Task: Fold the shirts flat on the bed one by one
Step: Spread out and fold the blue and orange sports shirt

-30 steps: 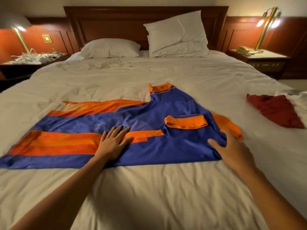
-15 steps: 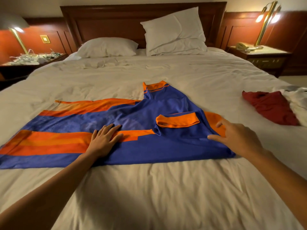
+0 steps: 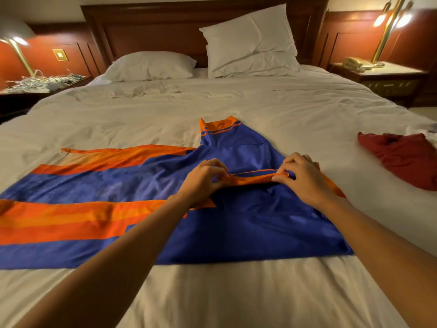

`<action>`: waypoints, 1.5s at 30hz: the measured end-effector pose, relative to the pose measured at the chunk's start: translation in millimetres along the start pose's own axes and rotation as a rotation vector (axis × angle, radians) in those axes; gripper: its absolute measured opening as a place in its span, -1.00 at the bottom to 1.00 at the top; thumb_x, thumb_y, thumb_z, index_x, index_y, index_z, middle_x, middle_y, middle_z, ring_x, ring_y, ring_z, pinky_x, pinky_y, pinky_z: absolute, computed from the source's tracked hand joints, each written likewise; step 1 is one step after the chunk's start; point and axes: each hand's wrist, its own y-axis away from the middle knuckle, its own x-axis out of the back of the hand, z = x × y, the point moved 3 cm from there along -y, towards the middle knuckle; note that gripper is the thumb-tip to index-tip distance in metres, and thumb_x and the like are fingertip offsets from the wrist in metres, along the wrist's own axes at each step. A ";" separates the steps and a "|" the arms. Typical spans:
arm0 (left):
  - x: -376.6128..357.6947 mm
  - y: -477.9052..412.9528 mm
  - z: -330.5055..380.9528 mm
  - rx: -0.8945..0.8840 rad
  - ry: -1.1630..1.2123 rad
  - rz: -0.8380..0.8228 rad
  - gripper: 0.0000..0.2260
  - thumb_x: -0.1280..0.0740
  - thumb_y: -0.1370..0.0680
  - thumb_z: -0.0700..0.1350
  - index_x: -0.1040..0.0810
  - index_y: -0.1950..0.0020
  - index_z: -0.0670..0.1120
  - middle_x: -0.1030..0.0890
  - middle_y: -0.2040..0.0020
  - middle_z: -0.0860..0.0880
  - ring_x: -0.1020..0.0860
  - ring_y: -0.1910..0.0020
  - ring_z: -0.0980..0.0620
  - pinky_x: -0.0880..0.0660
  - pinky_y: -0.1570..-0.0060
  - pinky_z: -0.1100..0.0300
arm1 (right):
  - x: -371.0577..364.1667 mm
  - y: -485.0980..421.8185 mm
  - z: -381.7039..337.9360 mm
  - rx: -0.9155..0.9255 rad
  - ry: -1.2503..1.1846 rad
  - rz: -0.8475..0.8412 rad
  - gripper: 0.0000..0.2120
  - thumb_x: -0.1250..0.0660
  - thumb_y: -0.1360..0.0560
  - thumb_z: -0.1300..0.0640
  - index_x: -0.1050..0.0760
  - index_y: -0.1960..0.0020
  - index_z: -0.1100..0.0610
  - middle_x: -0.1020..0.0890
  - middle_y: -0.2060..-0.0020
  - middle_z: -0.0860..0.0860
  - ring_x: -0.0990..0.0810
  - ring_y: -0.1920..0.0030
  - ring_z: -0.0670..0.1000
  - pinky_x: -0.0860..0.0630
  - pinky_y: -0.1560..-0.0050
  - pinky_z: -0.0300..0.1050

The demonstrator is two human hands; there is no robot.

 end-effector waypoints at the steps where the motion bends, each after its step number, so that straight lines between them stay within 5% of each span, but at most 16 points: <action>1: 6.5 -6.8 2.8 0.010 0.039 0.038 -0.82 -0.49 -0.51 -0.01 -0.72 0.07 -0.12 -0.63 -0.06 0.00 -0.58 -0.05 0.00 -0.49 -0.06 -0.06 | 5.1 -4.0 -5.1 -0.009 -0.050 0.035 -0.86 -0.44 -0.51 0.00 -0.61 0.11 0.07 -0.52 0.07 -0.08 -0.45 0.01 0.02 -0.35 -0.09 -0.04; 5: 50.7 -9.4 27.3 0.006 0.360 -0.073 -0.83 -0.51 -0.48 -0.03 -0.70 0.13 -0.13 -0.69 0.13 -0.02 -0.62 0.08 0.07 -0.49 -0.01 0.19 | 43.5 13.7 -23.1 -0.075 -0.402 0.062 -0.82 -0.40 -0.53 0.00 -0.52 0.23 -0.03 -0.56 0.29 -0.10 -0.48 0.26 -0.11 -0.40 0.17 -0.30; 9: 64.8 48.4 38.8 0.147 0.449 -0.297 -0.73 -0.44 -0.44 0.22 -0.69 0.05 0.06 -0.68 0.03 0.05 -0.65 0.03 0.10 -0.56 0.02 0.22 | 66.3 77.5 -36.1 -0.062 -0.454 -0.085 -0.73 -0.32 -0.45 -0.24 -0.61 0.16 -0.06 -0.63 0.16 -0.07 -0.60 0.14 -0.13 -0.46 0.08 -0.31; 12: 40.7 84.2 30.0 0.436 0.479 -0.133 -0.78 -0.41 -0.54 0.16 -0.56 -0.01 0.04 -0.67 0.10 -0.03 -0.61 0.29 0.03 -0.53 0.27 0.09 | 54.3 110.7 -31.7 -0.221 -0.402 -0.045 -0.68 -0.31 -0.43 -0.25 -0.60 0.08 -0.01 -0.63 0.19 -0.03 -0.60 0.17 -0.04 -0.52 0.04 -0.08; 15: 16.1 91.5 34.4 0.589 0.494 -0.038 -0.70 -0.43 -0.52 0.10 -0.48 -0.15 -0.01 -0.69 0.13 -0.09 -0.61 0.37 0.02 -0.48 0.40 0.21 | 38.4 116.3 -33.5 -0.307 -0.197 -0.018 -0.70 -0.47 -0.44 -0.13 -0.59 -0.08 -0.01 -0.61 0.27 -0.06 -0.60 0.23 -0.04 -0.54 0.07 0.03; 20: 0.8 70.9 52.1 0.640 0.405 0.108 -0.61 -0.56 -0.43 -0.02 -0.55 -0.19 -0.06 -0.69 0.05 -0.16 -0.65 0.05 -0.10 -0.56 -0.02 0.02 | 21.8 93.1 -51.1 -0.389 0.048 -0.028 -0.61 -0.44 -0.48 -0.08 -0.52 -0.26 -0.01 -0.68 0.03 0.03 -0.62 -0.06 0.11 -0.47 -0.01 -0.04; 25: 2.1 60.4 64.3 0.863 1.085 0.136 -0.84 -0.43 -0.52 -0.29 -0.55 -0.06 -0.15 -0.64 0.31 -0.09 -0.58 0.46 0.05 -0.55 0.46 0.22 | 23.8 74.9 -56.0 -0.503 -0.273 0.248 -0.82 -0.43 -0.51 0.22 -0.56 -0.11 0.12 -0.66 0.12 0.11 -0.62 0.17 0.06 -0.42 0.18 -0.10; 28: 5.5 65.7 66.5 0.873 1.302 -0.117 -0.84 -0.29 -0.65 -0.09 -0.64 -0.04 -0.12 -0.68 0.24 -0.11 -0.65 0.34 0.00 -0.63 0.29 0.11 | 24.8 73.8 -54.2 -0.512 -0.468 0.339 -0.82 -0.42 -0.53 0.23 -0.56 -0.12 0.12 -0.63 0.13 0.04 -0.59 0.19 -0.02 -0.41 0.21 -0.18; 30: 7.4 68.0 62.0 0.877 1.283 -0.130 -0.79 -0.24 -0.67 -0.04 -0.63 -0.06 -0.08 -0.64 0.19 -0.12 -0.63 0.30 -0.01 -0.62 0.27 0.13 | 22.4 74.3 -54.0 -0.498 -0.527 0.259 -0.71 -0.44 -0.51 0.19 -0.56 -0.23 0.12 -0.62 0.07 -0.02 -0.62 -0.01 0.07 -0.46 0.08 -0.17; 34: 7.2 68.3 51.6 0.826 1.152 0.093 -0.87 -0.25 -0.65 -0.24 -0.60 -0.08 -0.11 -0.59 0.36 -0.03 -0.55 0.49 0.12 -0.49 0.48 0.32 | 9.7 79.4 -64.2 -0.399 -0.431 0.067 -0.43 -0.54 -0.43 0.15 -0.48 -0.40 0.12 -0.58 -0.27 0.06 -0.52 -0.30 0.07 -0.41 -0.21 -0.14; 38: 5.5 74.0 45.7 0.817 1.127 0.109 -0.82 -0.29 -0.60 -0.33 -0.65 -0.08 -0.14 -0.64 0.32 -0.05 -0.60 0.41 0.10 -0.57 0.37 0.28 | 7.7 79.0 -59.5 -0.426 -0.398 0.102 -0.51 -0.48 -0.47 0.23 -0.51 -0.38 0.15 -0.58 -0.30 0.08 -0.56 -0.21 0.02 -0.39 -0.12 -0.25; 41: 8.6 79.2 39.6 0.844 1.124 0.181 -0.82 -0.30 -0.59 -0.35 -0.66 0.01 -0.13 -0.65 0.20 -0.07 -0.62 0.28 0.06 -0.63 0.27 0.26 | 17.8 77.9 -45.9 -0.514 -0.455 0.188 -0.59 -0.42 -0.51 0.25 -0.53 -0.36 0.17 -0.59 -0.28 0.12 -0.55 -0.27 0.10 -0.45 -0.26 -0.11; 45: 4.0 80.6 46.5 0.858 1.029 0.196 -0.79 -0.24 -0.60 -0.37 -0.62 -0.02 -0.15 -0.60 0.27 -0.06 -0.59 0.44 0.11 -0.59 0.40 0.26 | 18.5 85.4 -40.8 -0.509 -0.465 0.090 -0.50 -0.47 -0.50 0.20 -0.48 -0.41 0.16 -0.55 -0.33 0.09 -0.52 -0.31 0.08 -0.42 -0.21 -0.17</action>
